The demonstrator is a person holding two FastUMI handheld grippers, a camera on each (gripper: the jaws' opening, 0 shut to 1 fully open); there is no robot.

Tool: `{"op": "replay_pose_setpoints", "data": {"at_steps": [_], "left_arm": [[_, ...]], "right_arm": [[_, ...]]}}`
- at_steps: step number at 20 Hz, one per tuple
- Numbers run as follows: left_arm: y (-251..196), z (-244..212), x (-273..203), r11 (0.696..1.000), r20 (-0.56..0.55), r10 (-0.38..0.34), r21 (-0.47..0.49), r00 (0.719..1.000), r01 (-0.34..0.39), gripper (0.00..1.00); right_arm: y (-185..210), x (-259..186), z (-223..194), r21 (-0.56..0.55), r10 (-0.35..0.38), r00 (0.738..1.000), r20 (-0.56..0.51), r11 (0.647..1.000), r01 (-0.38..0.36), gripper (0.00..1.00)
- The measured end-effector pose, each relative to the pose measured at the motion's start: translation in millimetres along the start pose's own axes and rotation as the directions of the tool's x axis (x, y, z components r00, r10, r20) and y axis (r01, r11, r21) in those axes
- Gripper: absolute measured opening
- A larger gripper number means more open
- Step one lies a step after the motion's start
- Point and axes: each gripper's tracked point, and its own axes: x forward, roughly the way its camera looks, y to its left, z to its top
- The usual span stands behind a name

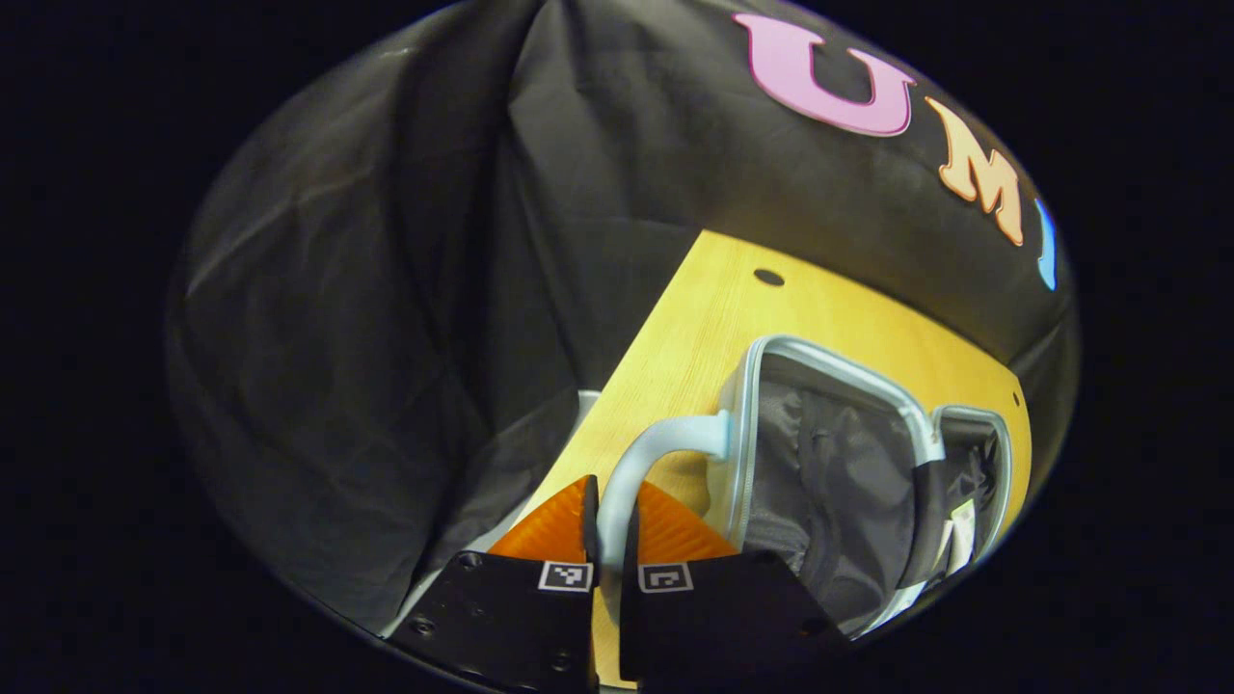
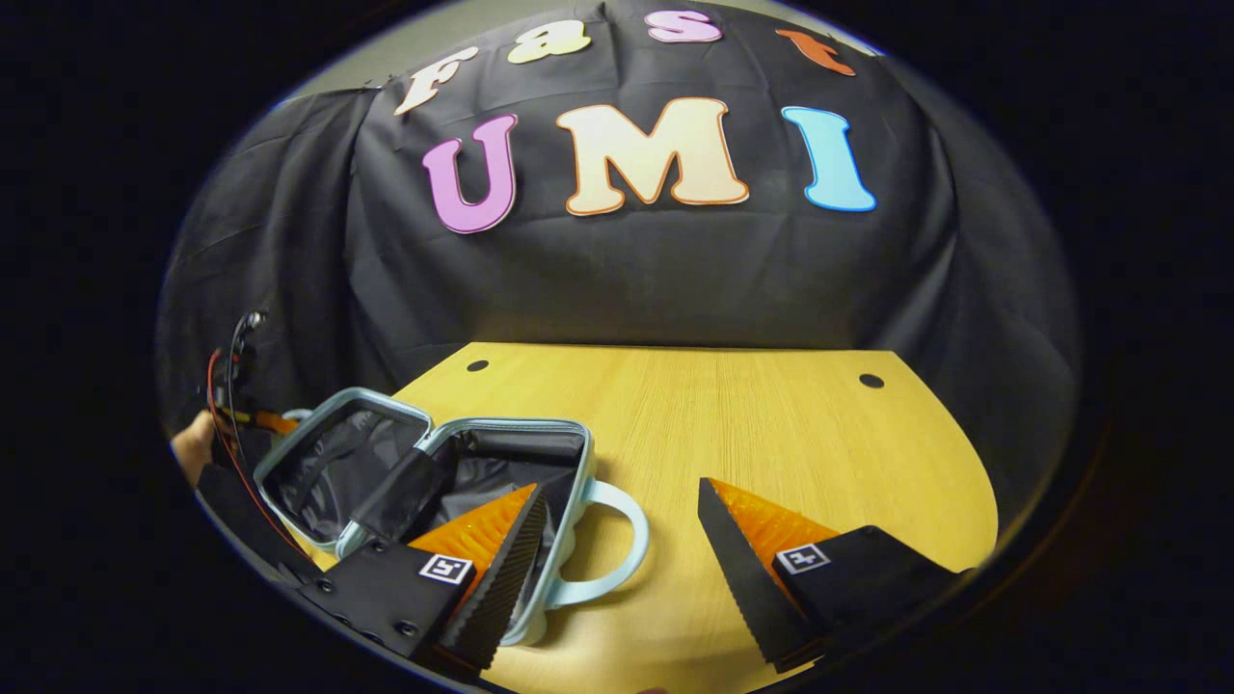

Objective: First open the suitcase, pack the skin care products into it, and then close the suitcase.

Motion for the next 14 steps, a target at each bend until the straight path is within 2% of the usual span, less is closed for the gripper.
{"op": "replay_pose_setpoints", "data": {"at_steps": [4, 7, 11, 14], "left_arm": [[-33.5, 50.4, -61.1, 0.999, 0.123, -0.013, 0.039, 0.992, 0.008, 0.02], [-89.9, 78.5, -102.9, 0.996, 0.203, -0.046, 0.084, 0.978, 0.029, 0.02], [-147.7, 94.1, -149.0, 0.989, 0.267, -0.107, 0.124, 0.958, 0.076, 0.02], [-188.2, 98.0, -168.9, 0.984, 0.291, -0.161, 0.119, 0.943, 0.132, 0.02]], "right_arm": [[-21.4, -8.3, 11.2, 0.008, 0.037, 0.999, 0.036, 0.999, -0.037, 0.98], [-37.4, -13.0, 24.9, 0.007, 0.072, 0.996, 0.061, 0.997, -0.073, 0.98], [-56.7, -25.7, 48.7, -0.019, 0.089, 0.988, 0.126, 0.996, -0.088, 0.98], [-66.4, -37.5, 62.1, -0.042, 0.094, 0.98, 0.173, 0.995, -0.088, 0.98]]}}
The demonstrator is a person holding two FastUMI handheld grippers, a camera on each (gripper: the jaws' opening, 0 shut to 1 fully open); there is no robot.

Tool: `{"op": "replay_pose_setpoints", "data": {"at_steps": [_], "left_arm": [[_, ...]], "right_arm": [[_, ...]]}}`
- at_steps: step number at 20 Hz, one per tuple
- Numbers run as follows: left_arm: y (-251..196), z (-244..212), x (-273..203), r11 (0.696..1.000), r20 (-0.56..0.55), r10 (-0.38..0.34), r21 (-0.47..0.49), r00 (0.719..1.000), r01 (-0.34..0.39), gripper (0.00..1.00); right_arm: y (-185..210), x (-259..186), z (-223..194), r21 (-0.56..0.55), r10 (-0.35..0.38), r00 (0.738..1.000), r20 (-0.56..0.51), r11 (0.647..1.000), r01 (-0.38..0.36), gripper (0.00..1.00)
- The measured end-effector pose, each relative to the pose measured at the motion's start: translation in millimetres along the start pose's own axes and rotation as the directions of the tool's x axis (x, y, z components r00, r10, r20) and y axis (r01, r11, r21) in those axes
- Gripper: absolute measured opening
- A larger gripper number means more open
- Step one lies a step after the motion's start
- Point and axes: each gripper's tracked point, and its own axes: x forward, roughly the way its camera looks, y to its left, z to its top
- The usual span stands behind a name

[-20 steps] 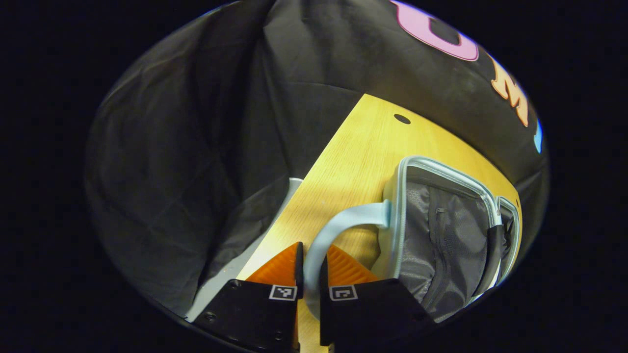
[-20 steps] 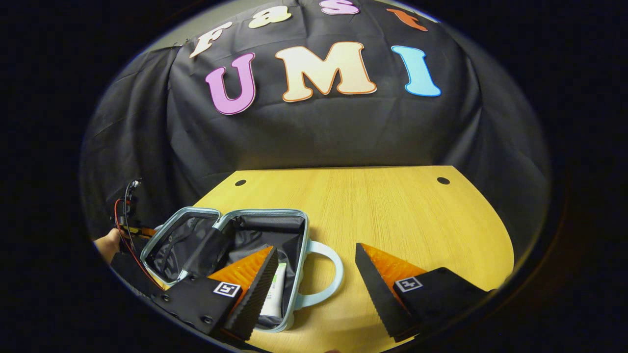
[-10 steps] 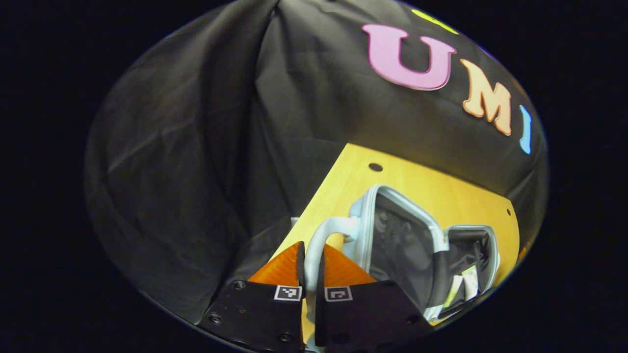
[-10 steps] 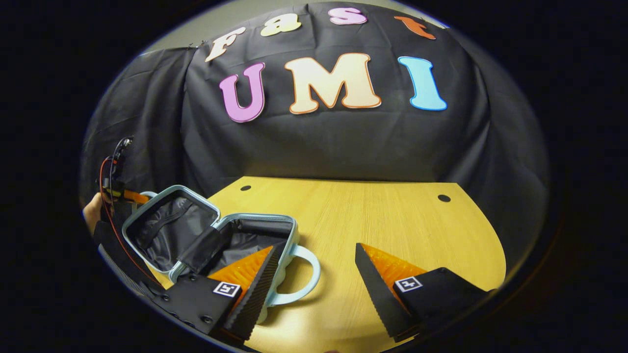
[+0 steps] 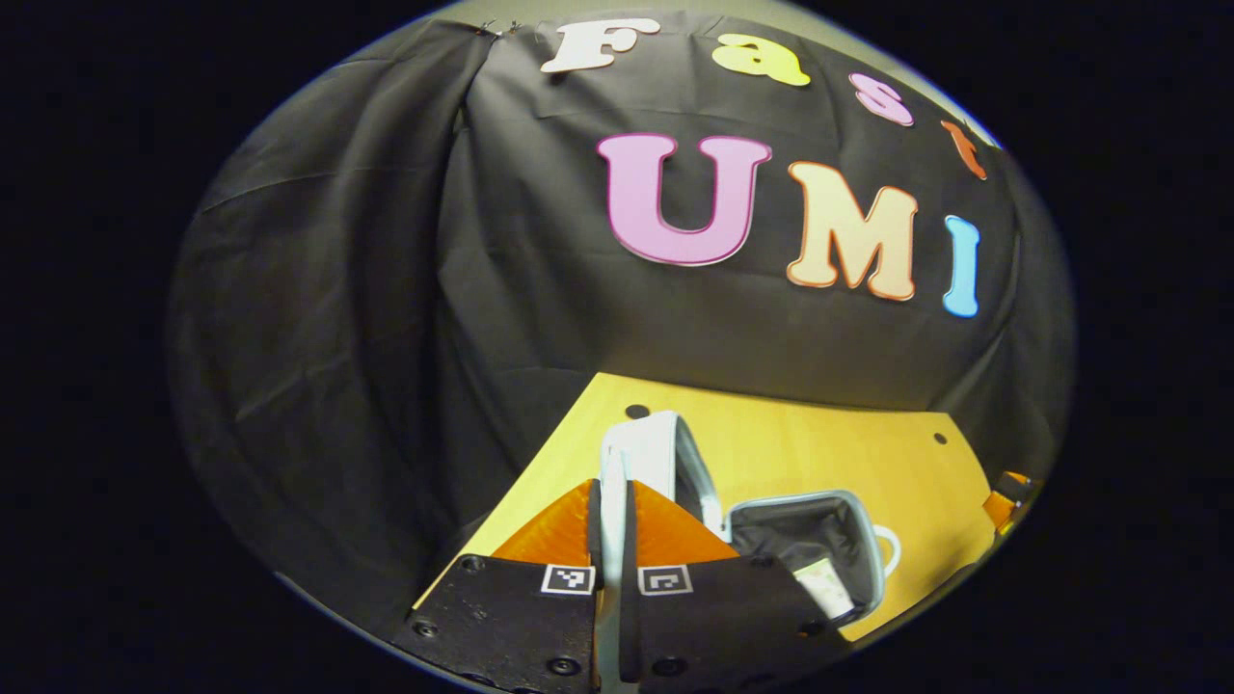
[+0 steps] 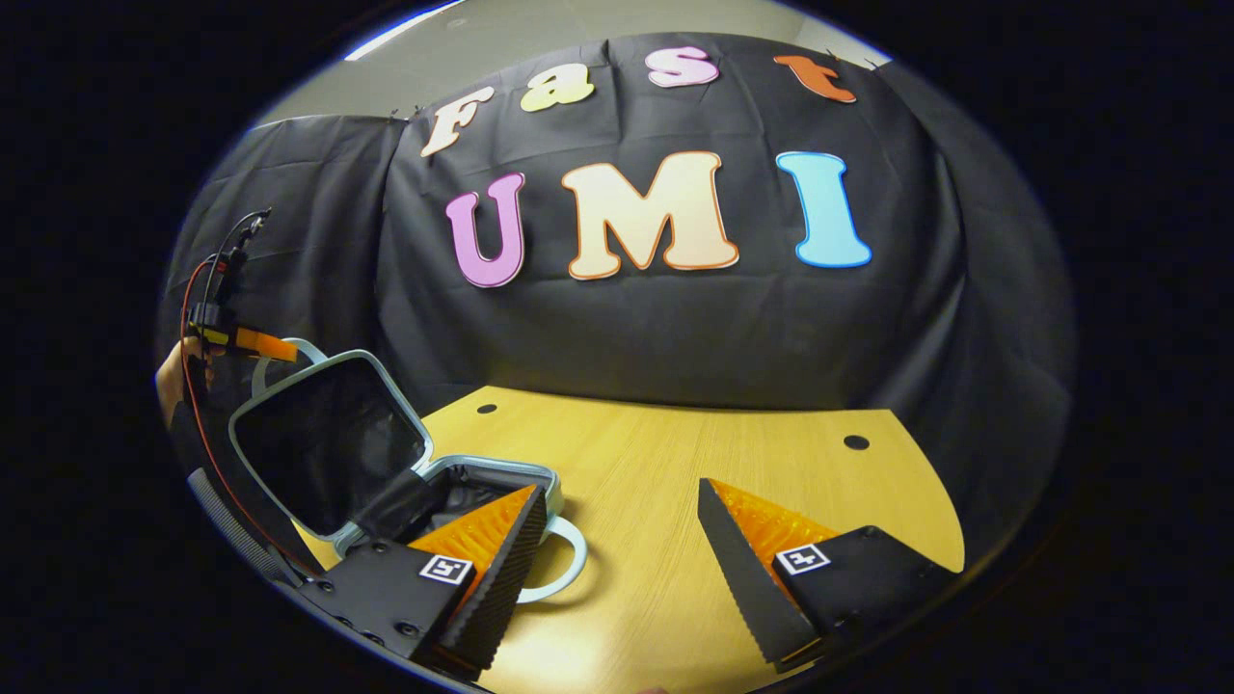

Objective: First open the suitcase, pack the skin care products into it, and then close the suitcase.

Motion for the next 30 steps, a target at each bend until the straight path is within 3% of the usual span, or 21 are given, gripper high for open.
{"op": "replay_pose_setpoints", "data": {"at_steps": [9, 12, 19, 26, 30], "left_arm": [[-130.2, 3.4, -6.8, 0.987, 0.064, -0.16, 0.028, 0.985, 0.159, 0.02], [-177.1, -5.3, -9.5, 0.969, 0.064, -0.245, -0.014, 0.967, 0.247, 0.02], [-268.1, -49.4, -4.5, 0.932, -0.002, -0.36, -0.037, 0.933, 0.36, 0.02], [-327.8, -107.4, 12.7, 0.917, -0.107, -0.398, -0.001, 0.911, 0.4, 0.05], [-343.8, -139.1, 21.5, 0.918, -0.165, -0.385, 0.03, 0.908, 0.395, 0.05]], "right_arm": [[-37.0, -30.2, 6.2, 0.001, -0.006, 1.0, 0.024, 1.0, 0.006, 0.99], [-51.7, -39.5, 9.9, -0.01, -0.015, 0.999, 0.036, 1.0, 0.016, 0.98], [-82.5, -56.1, 12.2, 0.011, -0.048, 0.998, 0.049, 0.999, 0.048, 0.98], [-110.7, -71.1, 16.5, 0.032, -0.099, 0.993, 0.071, 0.995, 0.097, 0.98], [-121.4, -78.2, 17.8, 0.035, -0.1, 0.992, 0.075, 0.995, 0.098, 0.98]]}}
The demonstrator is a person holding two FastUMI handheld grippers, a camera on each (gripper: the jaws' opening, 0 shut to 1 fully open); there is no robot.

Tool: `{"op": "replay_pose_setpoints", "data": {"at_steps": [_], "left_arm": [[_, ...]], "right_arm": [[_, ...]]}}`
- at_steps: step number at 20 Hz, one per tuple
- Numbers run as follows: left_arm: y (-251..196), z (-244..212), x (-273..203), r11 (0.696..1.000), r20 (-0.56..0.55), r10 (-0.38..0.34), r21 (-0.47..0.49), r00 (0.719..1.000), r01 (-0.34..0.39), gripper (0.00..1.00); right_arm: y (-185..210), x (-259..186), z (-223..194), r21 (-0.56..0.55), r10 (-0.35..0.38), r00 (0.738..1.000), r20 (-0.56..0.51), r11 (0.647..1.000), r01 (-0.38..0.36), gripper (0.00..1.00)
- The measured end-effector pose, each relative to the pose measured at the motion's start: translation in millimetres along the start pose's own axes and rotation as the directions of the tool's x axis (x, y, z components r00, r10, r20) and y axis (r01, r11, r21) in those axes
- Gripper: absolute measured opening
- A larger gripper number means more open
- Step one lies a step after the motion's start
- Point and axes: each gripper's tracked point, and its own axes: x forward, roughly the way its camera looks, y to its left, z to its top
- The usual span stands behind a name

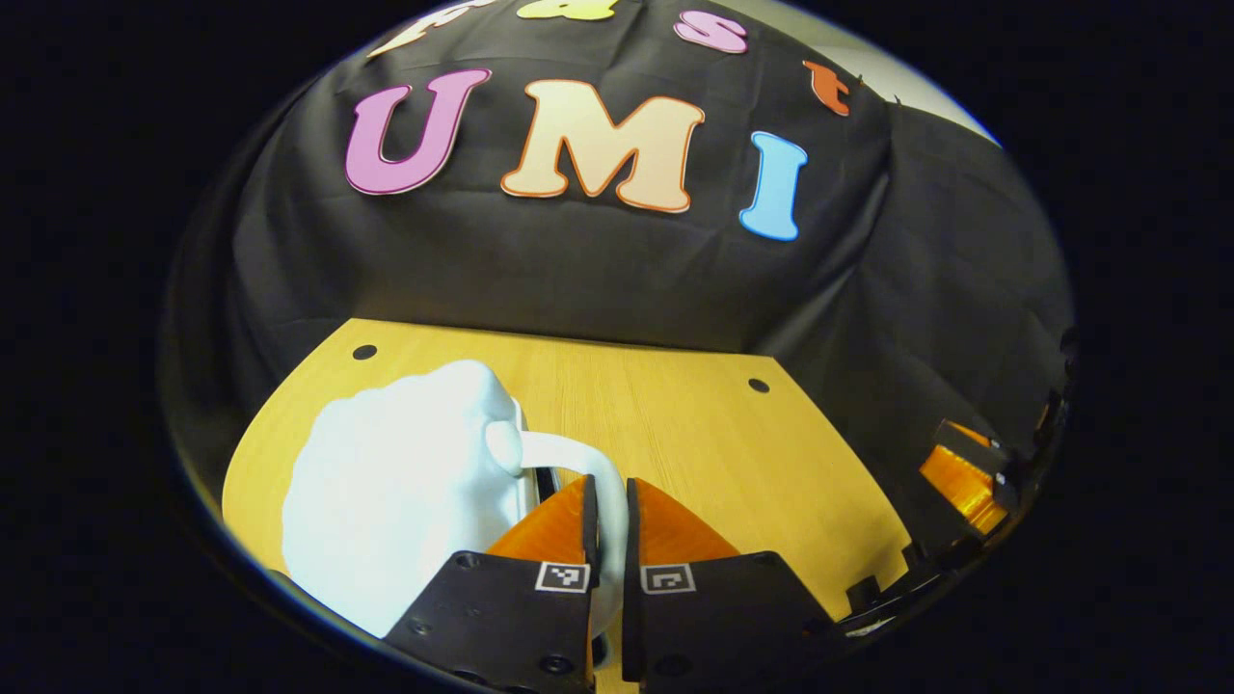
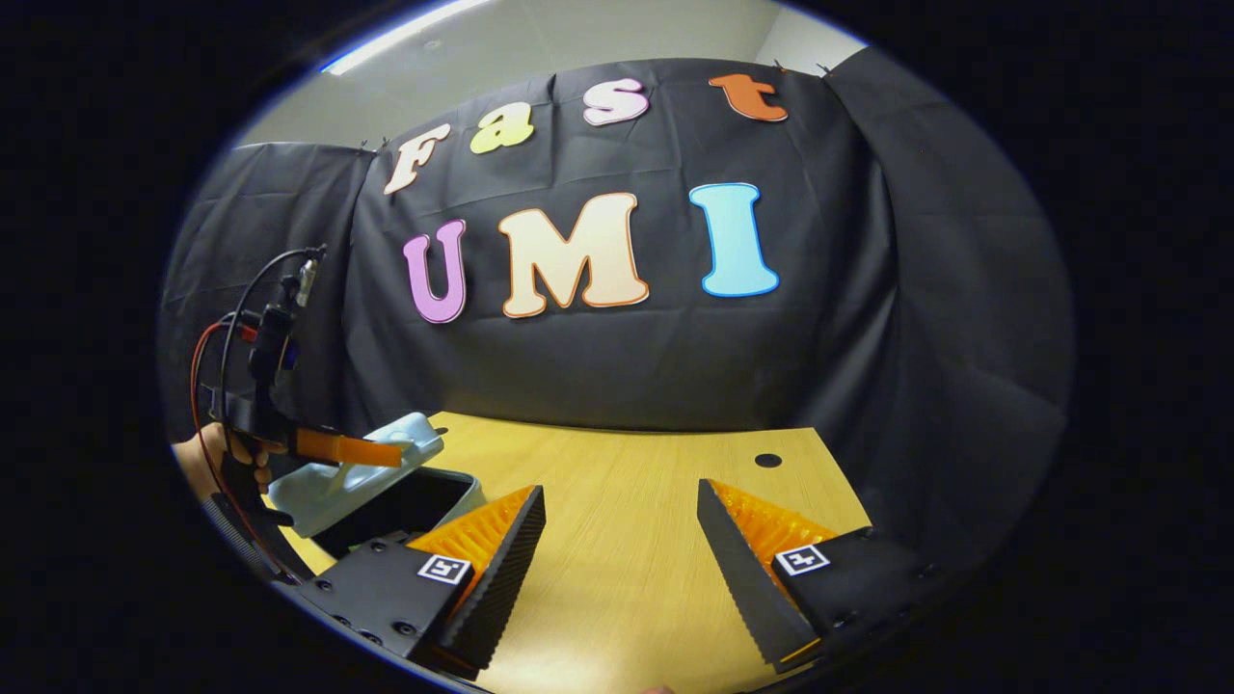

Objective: First open the suitcase, pack the skin care products into it, and then close the suitcase.

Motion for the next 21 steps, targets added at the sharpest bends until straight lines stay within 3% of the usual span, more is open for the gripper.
{"op": "replay_pose_setpoints", "data": {"at_steps": [2, 3, 6, 7, 8, 11, 13, 17, 21], "left_arm": [[-10.7, -1.4, -0.4, 1.0, 0.022, 0.007, -0.006, 1.0, -0.007, 0.14], [-14.9, 5.3, -1.0, 1.0, 0.053, 0.017, -0.002, 0.998, -0.017, 0.24], [-26.0, 32.2, -13.3, 0.995, 0.168, 0.089, 0.025, 0.982, -0.095, 0.77], [-27.7, 44.3, -20.8, 0.989, 0.225, 0.131, 0.03, 0.965, -0.141, 0.95], [-27.9, 60.3, -32.5, 0.98, 0.29, 0.177, 0.033, 0.94, -0.194, 0.94], [-34.0, 99.3, -74.6, 0.942, 0.467, 0.282, 0.03, 0.838, -0.334, 0.95], [-38.7, 112.3, -93.3, 0.926, 0.52, 0.288, 0.062, 0.804, -0.372, 0.95], [-49.4, 137.3, -108.7, 0.932, 0.558, 0.213, 0.13, 0.802, -0.338, 1.0], [-42.0, 154.0, -125.0, 0.941, 0.59, 0.178, 0.132, 0.787, -0.311, 0.96]], "right_arm": [[-5.9, -3.1, 5.0, -0.009, 0.008, 1.0, 0.012, 1.0, -0.008, 0.98], [-8.9, -3.9, 8.2, -0.009, 0.013, 1.0, 0.018, 1.0, -0.013, 0.98], [-16.0, -5.0, 24.8, 0.012, 0.019, 0.999, 0.049, 1.0, -0.02, 0.98], [-23.0, -4.9, 33.8, 0.01, -0.004, 0.998, 0.068, 1.0, 0.003, 0.94], [-30.0, -6.4, 44.0, 0.004, -0.032, 0.996, 0.089, 0.999, 0.032, 0.98], [-26.9, -14.3, 79.1, 0.01, -0.072, 0.981, 0.183, 0.997, 0.071, 0.98], [-22.6, -18.2, 104.4, 0.005, -0.096, 0.96, 0.261, 0.995, 0.098, 0.98], [1.7, -27.6, 125.4, 0.04, -0.129, 0.943, 0.306, 0.992, 0.122, 0.98], [21.5, -43.6, 148.1, 0.027, -0.14, 0.921, 0.365, 0.99, 0.14, 0.95]]}}
